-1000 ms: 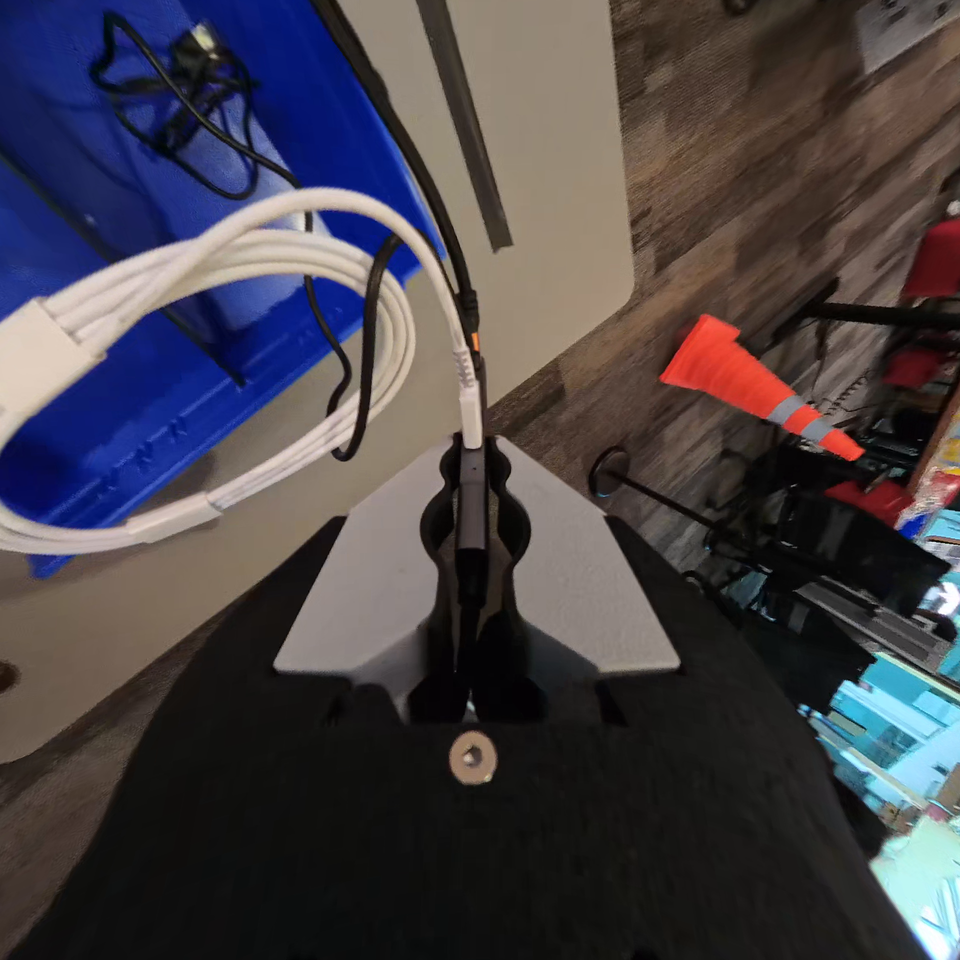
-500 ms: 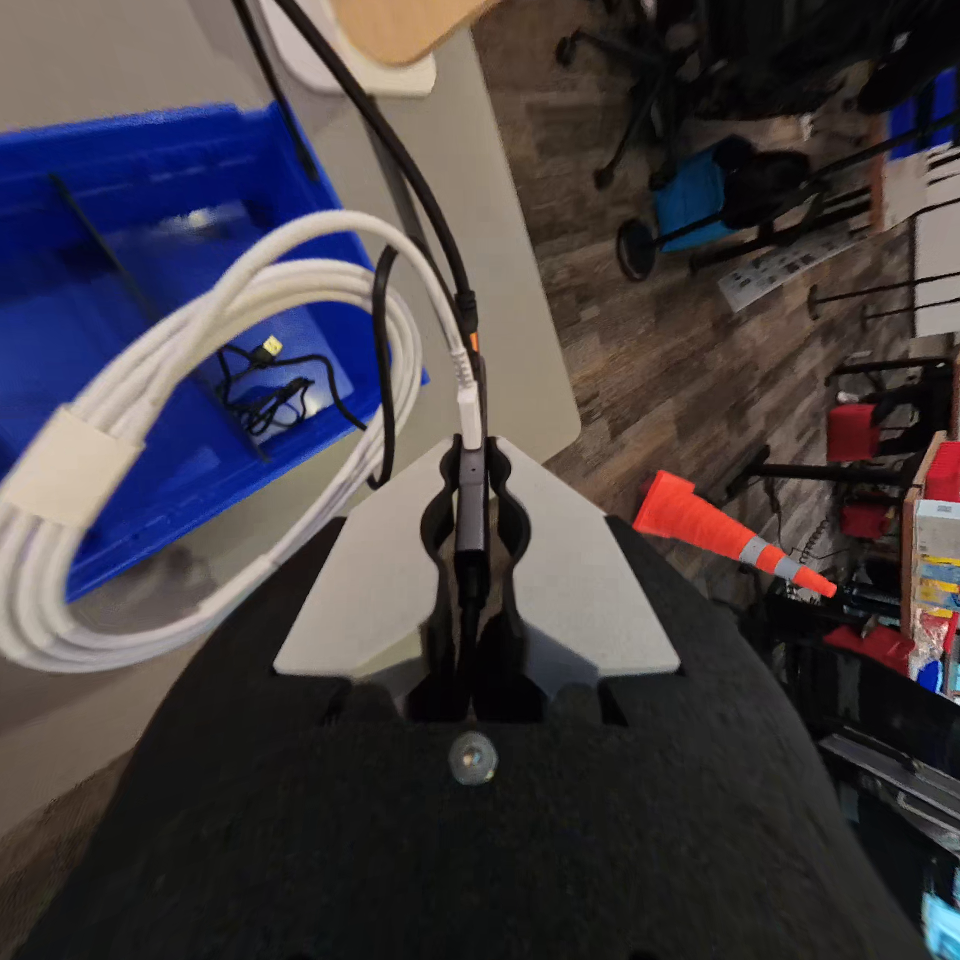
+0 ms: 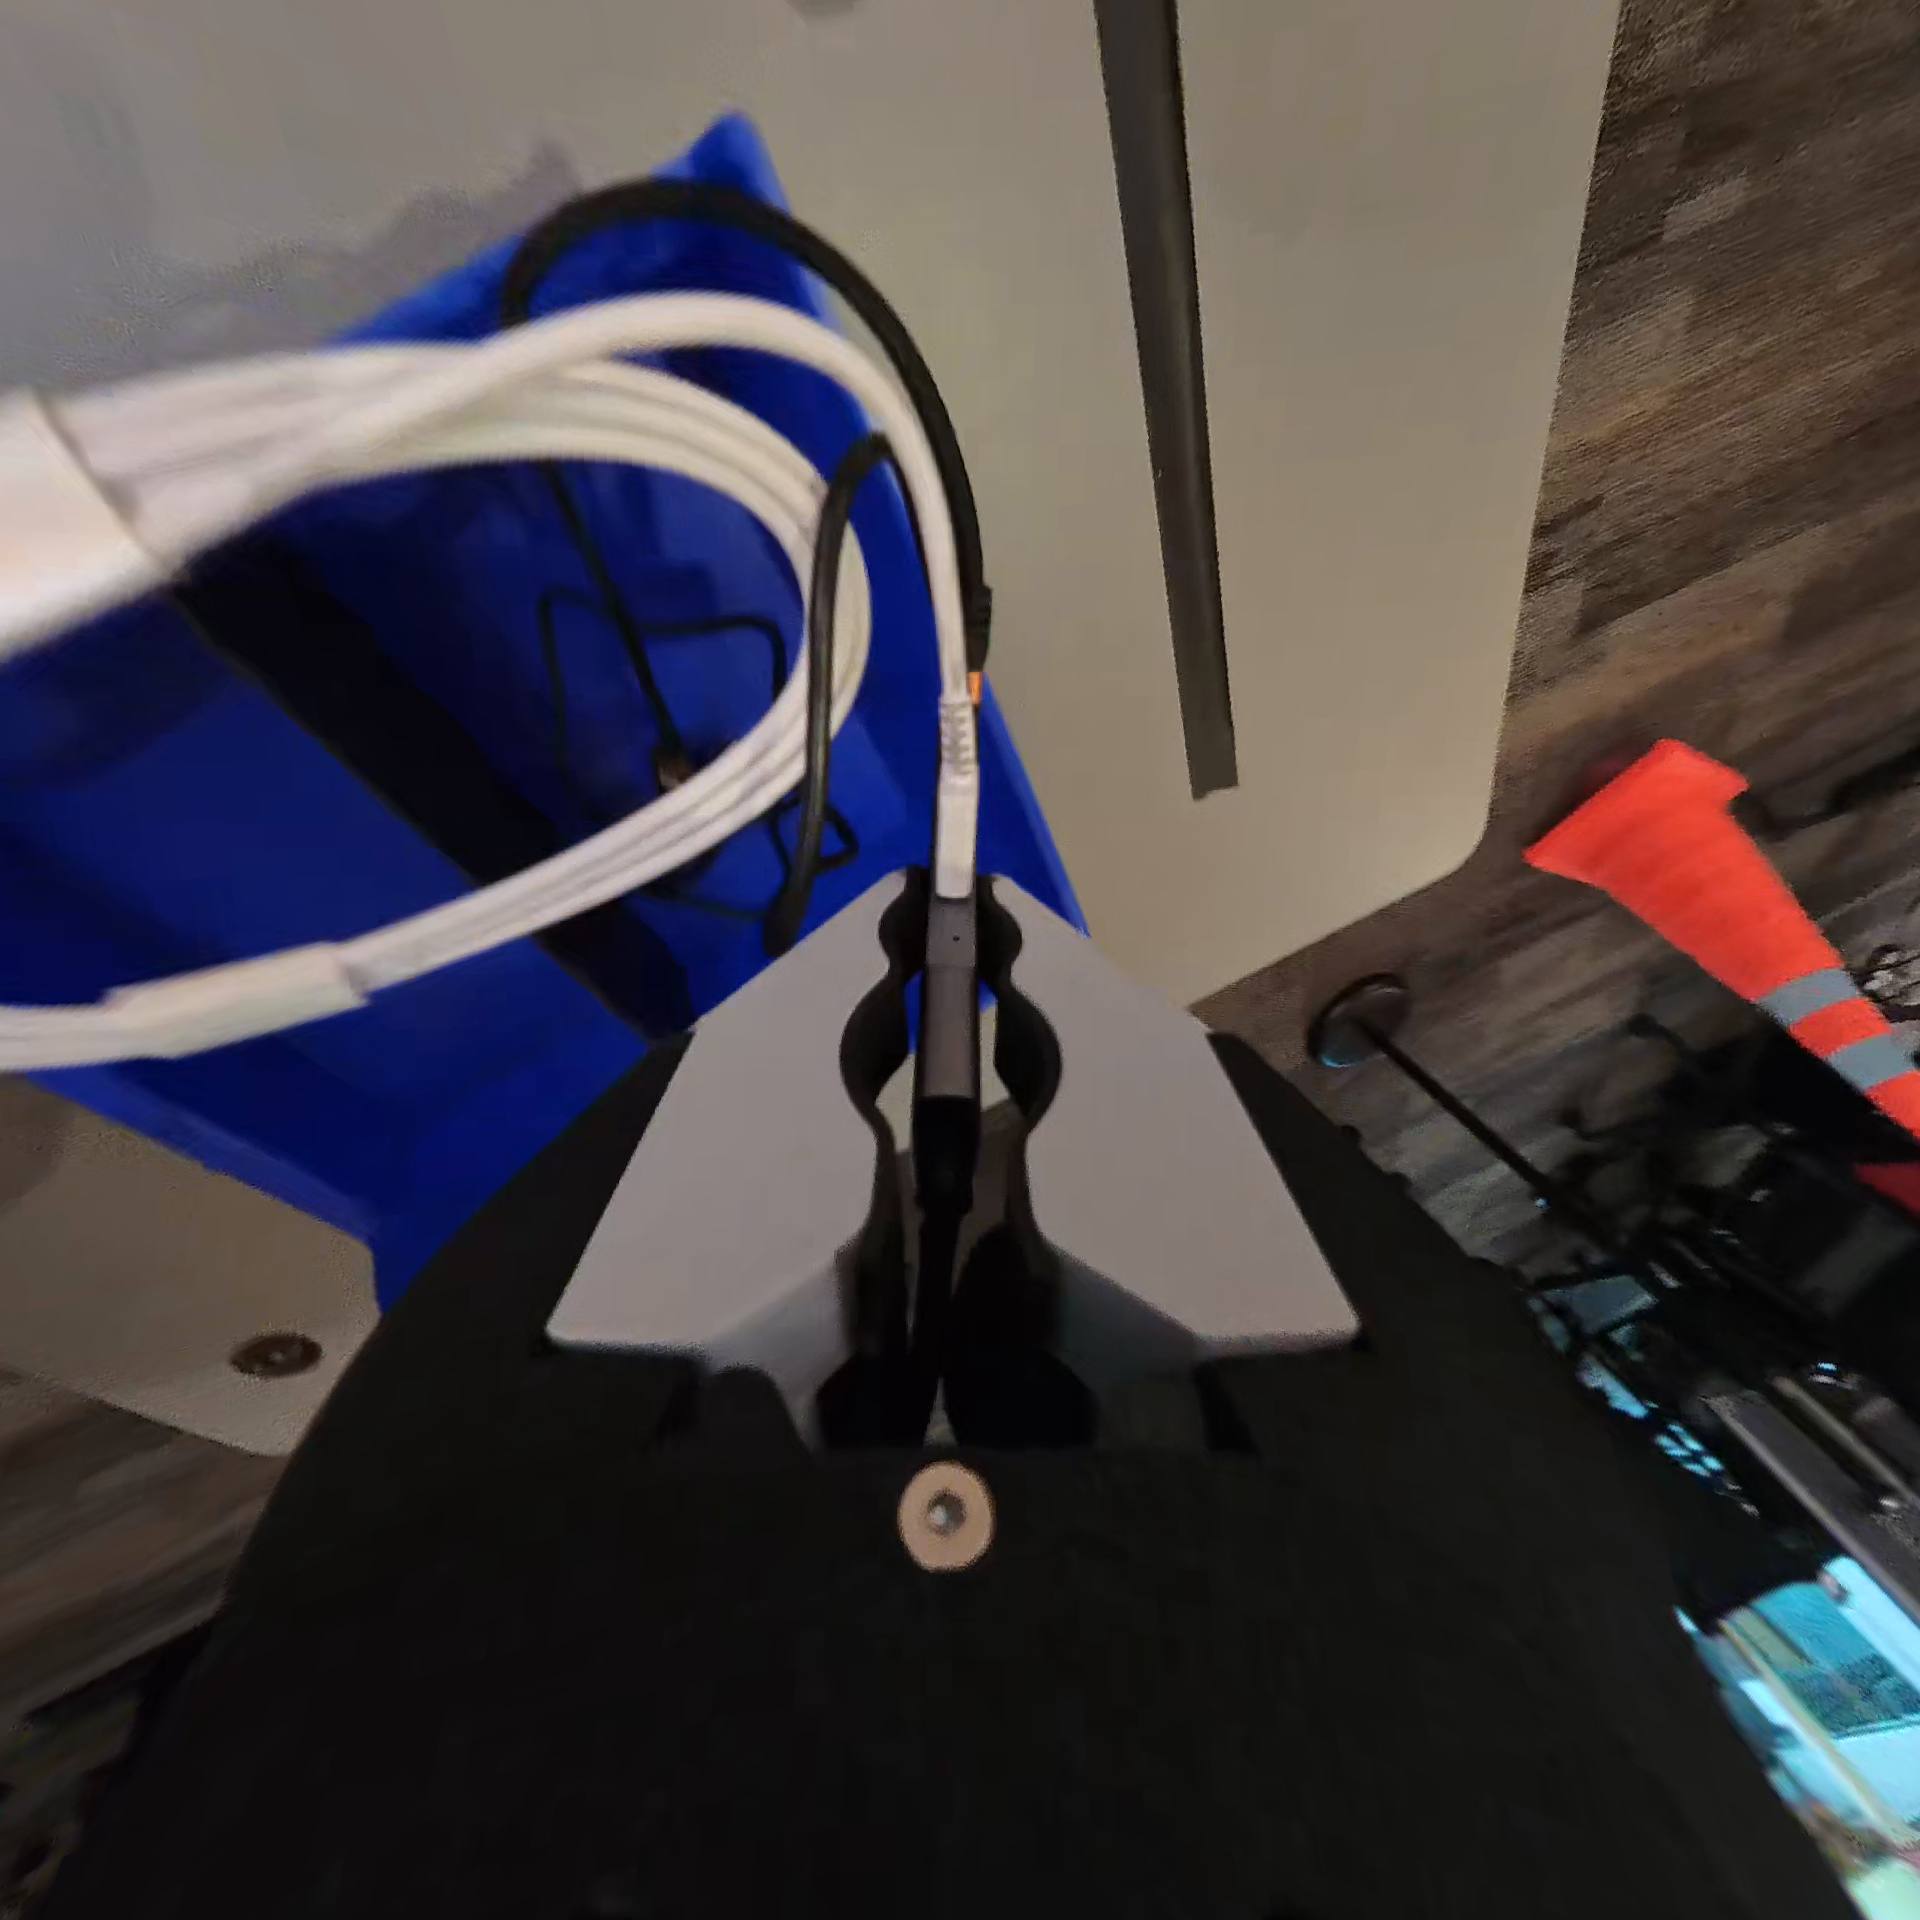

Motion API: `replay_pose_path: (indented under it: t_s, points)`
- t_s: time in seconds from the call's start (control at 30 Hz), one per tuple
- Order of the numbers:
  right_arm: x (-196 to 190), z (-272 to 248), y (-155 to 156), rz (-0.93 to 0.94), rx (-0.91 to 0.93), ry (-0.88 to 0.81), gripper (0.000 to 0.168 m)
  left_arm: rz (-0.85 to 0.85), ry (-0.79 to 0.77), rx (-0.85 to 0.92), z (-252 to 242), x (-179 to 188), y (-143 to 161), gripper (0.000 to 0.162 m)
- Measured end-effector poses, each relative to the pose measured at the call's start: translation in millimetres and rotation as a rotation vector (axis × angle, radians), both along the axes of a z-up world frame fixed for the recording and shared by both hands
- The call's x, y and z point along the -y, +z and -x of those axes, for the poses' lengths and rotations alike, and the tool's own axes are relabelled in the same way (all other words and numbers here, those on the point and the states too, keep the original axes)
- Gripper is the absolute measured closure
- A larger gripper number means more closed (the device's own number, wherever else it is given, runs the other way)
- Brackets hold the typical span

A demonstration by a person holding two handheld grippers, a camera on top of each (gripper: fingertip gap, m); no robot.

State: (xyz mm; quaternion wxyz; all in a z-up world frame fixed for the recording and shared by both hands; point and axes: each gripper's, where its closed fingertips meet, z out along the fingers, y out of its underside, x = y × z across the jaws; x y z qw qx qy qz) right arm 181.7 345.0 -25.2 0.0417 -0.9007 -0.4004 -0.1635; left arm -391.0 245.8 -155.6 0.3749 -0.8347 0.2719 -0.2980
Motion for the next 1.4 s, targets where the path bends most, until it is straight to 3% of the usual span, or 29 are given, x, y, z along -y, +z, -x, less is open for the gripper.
replay_pose_path:
  t_s: [0.13,0.47,0.67,0.73,0.93,1.03,1.13,1.27,1.4]
  points:
    - [-13,2,-34,0.024,-0.127,-0.087,0.161,0.007,0.019,-0.001,11,0,-2,0.131]
    - [39,-44,-125,0.094,-0.209,-0.187,0.161,0.013,0.002,0.005,7,1,0,0.131]
    - [16,-41,-136,-0.089,-0.229,-0.209,0.157,0.006,-0.039,-0.043,-7,3,-6,0.131]
    - [7,-48,-130,-0.154,-0.174,-0.212,0.143,0.007,-0.044,-0.043,-8,3,-6,0.131]
    - [12,-59,-119,-0.121,0.036,-0.245,0.134,-0.051,0.041,-0.014,7,-12,5,0.126]
    - [12,-35,-117,-0.129,-0.051,-0.161,0.130,-0.070,0.105,0.033,17,-22,13,0.123]
    - [12,-16,-102,-0.149,-0.186,-0.137,0.109,-0.101,0.151,0.058,25,-30,20,0.119]
    - [2,-14,-56,-0.301,-0.328,-0.148,0.098,-0.092,0.175,0.090,24,-38,26,0.111]
    - [2,7,30,-0.626,-0.578,-0.200,0.098,-0.121,0.217,0.024,25,-65,34,0.100]
